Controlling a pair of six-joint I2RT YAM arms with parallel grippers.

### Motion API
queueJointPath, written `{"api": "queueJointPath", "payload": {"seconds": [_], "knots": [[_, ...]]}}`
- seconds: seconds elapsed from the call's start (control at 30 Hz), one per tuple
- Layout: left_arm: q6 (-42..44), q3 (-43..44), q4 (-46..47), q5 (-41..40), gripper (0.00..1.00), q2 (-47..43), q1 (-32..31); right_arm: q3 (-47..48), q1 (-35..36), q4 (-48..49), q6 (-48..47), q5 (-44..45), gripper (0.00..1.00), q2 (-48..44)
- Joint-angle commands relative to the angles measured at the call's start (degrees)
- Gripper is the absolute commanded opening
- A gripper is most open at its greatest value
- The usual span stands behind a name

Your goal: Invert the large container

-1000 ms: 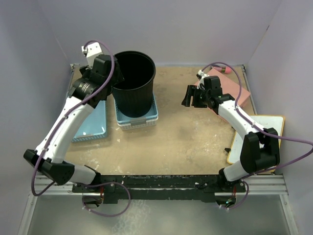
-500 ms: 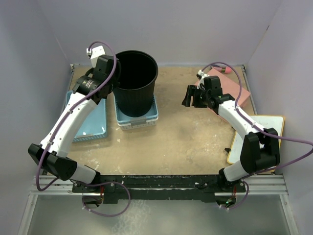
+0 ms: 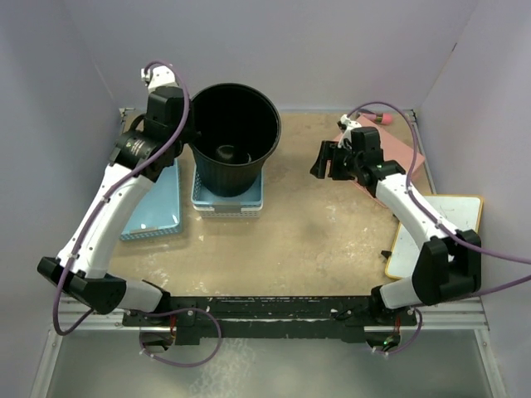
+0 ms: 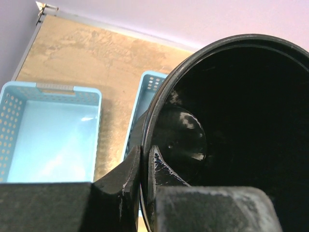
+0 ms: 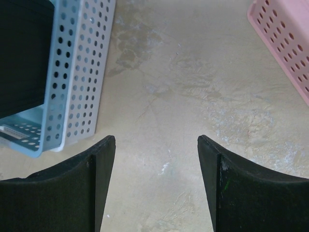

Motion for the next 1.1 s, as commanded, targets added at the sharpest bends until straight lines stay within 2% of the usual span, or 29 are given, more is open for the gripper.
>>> {"api": "queueJointPath", "payload": {"seconds": [0.0,0.13,0.23,0.3,0.4,0.53,0.83,1.07], "knots": [[2.4,2.6,10.4,0.5,0.00,-4.9,0.3,2.7,0.0,0.1,-0.5,-0.7,0.71,-4.9],[2.4,1.7,9.7,0.7,0.00,-4.4,0.2,2.7,0.0,3.6,-2.0,-5.5,0.72,-9.9],[2.3,0.8,10.1,1.4,0.00,-4.4,0.2,1.4,0.3,9.8,-4.3,-12.6,0.73,-15.1],[2.4,0.7,10.2,1.5,0.00,-4.2,0.3,1.0,1.7,14.2,-6.4,-17.3,0.78,-18.0],[2.4,0.6,10.1,1.7,0.00,-3.7,0.3,3.2,7.9,16.3,-11.8,-18.8,0.86,-19.3],[2.2,0.3,10.0,2.1,0.00,-3.4,0.3,10.0,15.8,13.1,-17.7,-21.2,0.87,-13.8],[2.3,0.7,9.2,2.3,0.00,-3.1,0.3,20.4,30.1,8.4,-30.0,-16.3,0.90,-5.8],[2.5,1.3,9.0,3.1,0.00,-3.0,0.3,25.9,37.8,3.1,-37.8,-2.0,0.91,1.8]]}}
